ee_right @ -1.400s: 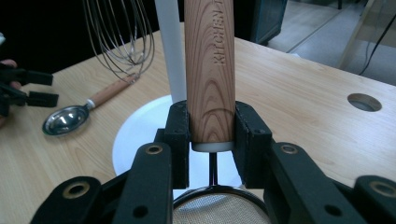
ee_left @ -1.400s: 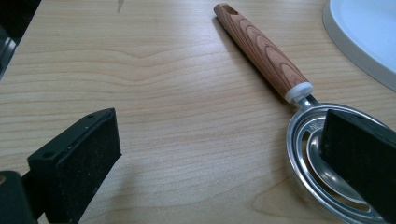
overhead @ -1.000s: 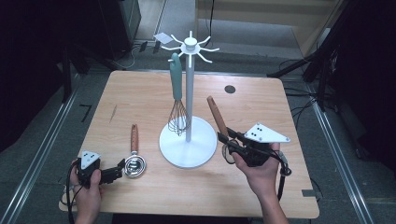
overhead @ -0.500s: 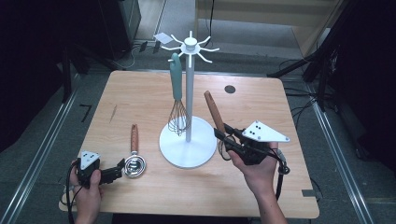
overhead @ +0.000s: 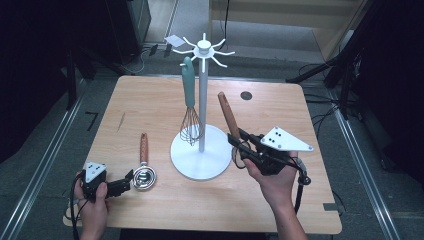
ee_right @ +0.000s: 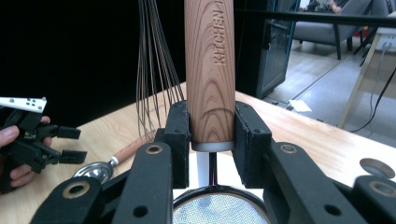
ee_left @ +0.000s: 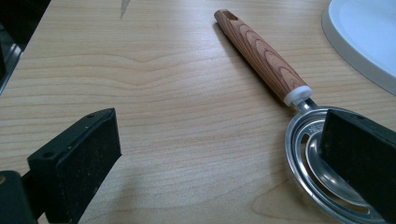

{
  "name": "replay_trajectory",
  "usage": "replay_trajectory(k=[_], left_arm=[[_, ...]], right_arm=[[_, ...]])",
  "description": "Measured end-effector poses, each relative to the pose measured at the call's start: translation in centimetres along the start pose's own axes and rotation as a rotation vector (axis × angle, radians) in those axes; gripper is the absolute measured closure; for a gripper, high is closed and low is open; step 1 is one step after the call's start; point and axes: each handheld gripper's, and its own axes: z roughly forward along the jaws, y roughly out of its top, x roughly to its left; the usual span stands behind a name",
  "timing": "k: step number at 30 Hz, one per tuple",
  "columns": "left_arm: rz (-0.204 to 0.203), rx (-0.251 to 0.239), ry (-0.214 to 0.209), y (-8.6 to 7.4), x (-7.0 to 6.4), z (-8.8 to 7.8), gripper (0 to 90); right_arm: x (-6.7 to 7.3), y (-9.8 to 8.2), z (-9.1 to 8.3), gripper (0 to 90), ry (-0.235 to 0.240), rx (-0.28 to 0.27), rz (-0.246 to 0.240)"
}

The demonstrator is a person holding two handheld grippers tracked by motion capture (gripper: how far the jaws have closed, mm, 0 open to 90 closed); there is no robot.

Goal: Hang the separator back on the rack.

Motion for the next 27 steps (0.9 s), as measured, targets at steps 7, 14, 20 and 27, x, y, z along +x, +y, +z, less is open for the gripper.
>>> replay_trajectory(k=[7, 14, 20, 27], left_arm=[[-0.003, -0.003, -0.004, 0.0, 0.0, 0.0, 0.0], [0.0, -0.002, -0.002, 0.0, 0.0, 0.0, 0.0], [0.001, -0.002, -0.003, 0.0, 0.0, 0.0, 0.0], [0.002, -0.001, -0.007, 0.0, 0.0, 0.0, 0.0]], right_arm=[[0.0, 0.4, -0.1, 71.3, 0.008, -0.039, 0.024], [0.5, 1.5, -0.3, 71.4, 0.001, -0.074, 0.015], [0.7, 2.2, -0.4, 71.3, -0.003, -0.103, 0.013], [0.9, 2.9, -0.7, 71.3, -0.007, -0.126, 0.013]])
